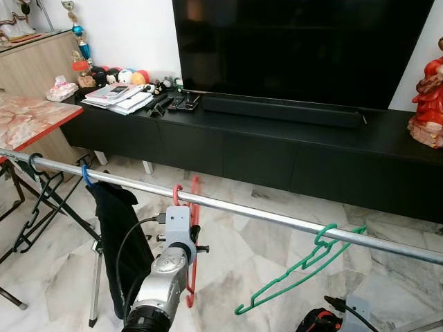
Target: Hang hanger
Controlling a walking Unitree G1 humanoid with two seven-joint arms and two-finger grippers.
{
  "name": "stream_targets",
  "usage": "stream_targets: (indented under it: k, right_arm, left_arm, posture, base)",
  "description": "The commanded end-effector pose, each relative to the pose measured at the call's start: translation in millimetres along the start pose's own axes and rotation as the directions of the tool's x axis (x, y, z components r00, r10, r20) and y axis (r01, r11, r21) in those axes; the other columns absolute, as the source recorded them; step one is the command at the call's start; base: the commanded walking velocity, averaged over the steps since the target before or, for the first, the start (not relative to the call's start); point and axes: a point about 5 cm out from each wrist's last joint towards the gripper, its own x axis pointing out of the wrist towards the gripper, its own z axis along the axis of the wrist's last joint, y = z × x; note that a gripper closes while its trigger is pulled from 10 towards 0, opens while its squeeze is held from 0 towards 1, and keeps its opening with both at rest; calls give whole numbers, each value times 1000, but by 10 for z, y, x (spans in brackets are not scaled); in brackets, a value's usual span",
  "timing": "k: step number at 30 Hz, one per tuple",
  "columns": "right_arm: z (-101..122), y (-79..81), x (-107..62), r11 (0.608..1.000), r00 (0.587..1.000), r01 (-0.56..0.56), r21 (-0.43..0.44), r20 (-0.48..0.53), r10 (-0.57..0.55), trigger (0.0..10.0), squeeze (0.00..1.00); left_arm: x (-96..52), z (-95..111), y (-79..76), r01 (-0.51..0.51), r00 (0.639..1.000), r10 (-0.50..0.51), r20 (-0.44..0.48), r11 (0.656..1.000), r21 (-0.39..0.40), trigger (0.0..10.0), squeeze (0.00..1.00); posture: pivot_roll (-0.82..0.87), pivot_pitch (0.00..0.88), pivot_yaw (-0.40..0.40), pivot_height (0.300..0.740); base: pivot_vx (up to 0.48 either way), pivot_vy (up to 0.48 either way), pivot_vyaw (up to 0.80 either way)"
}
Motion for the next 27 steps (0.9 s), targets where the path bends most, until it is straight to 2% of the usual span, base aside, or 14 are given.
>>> stream_targets:
  k: [1,10,12,15,17,18,20,27]
  right_arm:
    - [54,9,16,1000,1000,-6,-4,13,6,10000,0]
    - [50,8,15,1000,1000,-5,-3,11,5,10000,0]
    - [48,8,15,1000,1000,-4,-2,11,4,10000,0]
    - [48,8,15,1000,1000,-4,-2,11,4,10000,0]
    - [45,8,14,1000,1000,-4,1,11,4,10000,0]
    - [45,8,14,1000,1000,-4,1,11,4,10000,0]
    - [40,9,13,1000,1000,-2,6,12,2,10000,0]
    - [30,14,12,1000,1000,-3,9,11,3,10000,0]
  left_arm:
    - [14,8,7,0,1000,0,-5,1000,7,0,0]
    - [6,7,10,9,1000,-9,-3,1000,16,0,0]
    - [-25,-15,38,23,1000,-23,-3,997,67,0,0]
    - [-30,-18,43,25,1000,-25,-3,997,75,0,0]
    - [-79,-37,91,53,999,-54,5,989,135,0,0]
    - [-79,-37,91,53,999,-54,5,989,135,0,0]
    - [-197,-3,212,83,993,-100,62,968,235,0,0]
    - [-300,40,343,79,988,-112,106,958,277,0,0]
  posture:
    - [94,0,2,740]
    - [95,0,3,740]
    - [97,0,5,740]
    - [97,0,5,740]
    - [106,0,8,740]
    - [106,0,8,740]
    - [113,0,11,740]
    - [111,0,21,740]
  base:
    - [0,0,0]
    - [0,0,0]
    - [0,0,0]
    - [0,0,0]
    - [0,0,0]
    - [0,0,0]
    - [0,0,0]
    - [0,0,0]
